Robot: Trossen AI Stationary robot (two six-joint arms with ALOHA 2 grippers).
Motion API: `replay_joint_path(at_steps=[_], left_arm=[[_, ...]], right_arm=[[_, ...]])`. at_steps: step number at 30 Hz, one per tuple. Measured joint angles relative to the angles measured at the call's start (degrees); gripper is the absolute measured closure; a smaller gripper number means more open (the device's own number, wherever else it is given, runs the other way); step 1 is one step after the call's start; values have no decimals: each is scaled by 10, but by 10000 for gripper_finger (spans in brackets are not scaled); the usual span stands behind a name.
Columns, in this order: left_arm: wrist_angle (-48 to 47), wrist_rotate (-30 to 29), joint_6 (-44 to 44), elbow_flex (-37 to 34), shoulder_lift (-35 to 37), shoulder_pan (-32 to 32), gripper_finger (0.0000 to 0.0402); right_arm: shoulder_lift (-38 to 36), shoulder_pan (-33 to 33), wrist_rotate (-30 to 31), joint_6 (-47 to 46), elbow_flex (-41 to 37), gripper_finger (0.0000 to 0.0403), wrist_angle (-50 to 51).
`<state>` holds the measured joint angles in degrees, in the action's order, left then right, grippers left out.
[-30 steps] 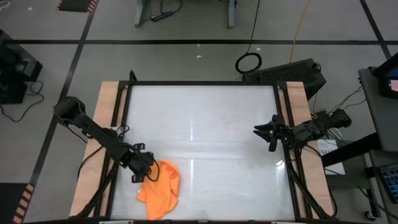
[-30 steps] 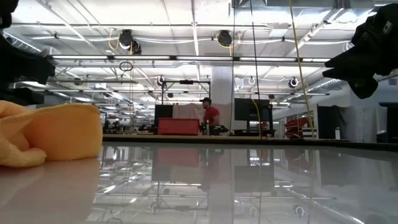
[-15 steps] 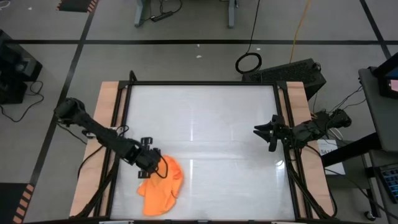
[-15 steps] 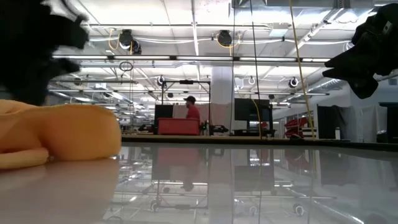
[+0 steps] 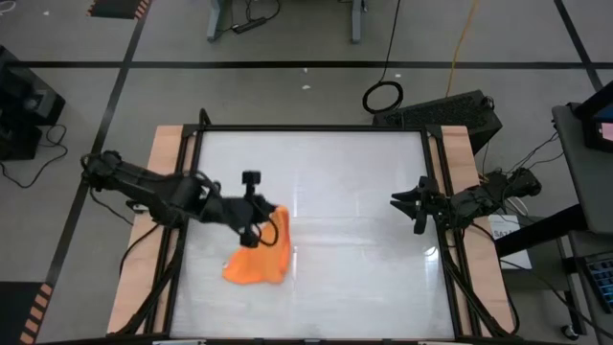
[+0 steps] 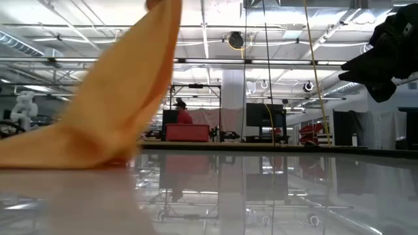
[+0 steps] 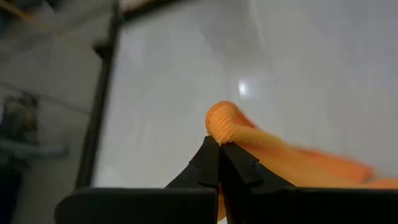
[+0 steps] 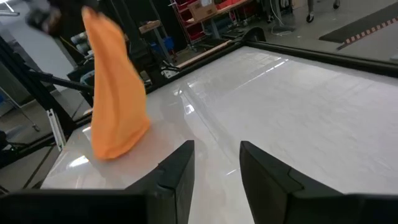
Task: Roll towel
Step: Fold the orange towel
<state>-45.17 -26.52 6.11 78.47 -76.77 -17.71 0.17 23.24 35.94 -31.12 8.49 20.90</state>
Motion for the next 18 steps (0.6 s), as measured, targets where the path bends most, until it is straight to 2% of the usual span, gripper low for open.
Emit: replay_joint_path(at_steps=[4,12,18], left_arm=[[37,22,68,53,-9,34,400],[37,34,150,142,-75,73,400],[37,35,198,184,-134,92,400]], right_arm=[[0,0,0,20,0,284,0],[0,0,1,23,0,284,0],[14,0,-31,23,0,284,7]])
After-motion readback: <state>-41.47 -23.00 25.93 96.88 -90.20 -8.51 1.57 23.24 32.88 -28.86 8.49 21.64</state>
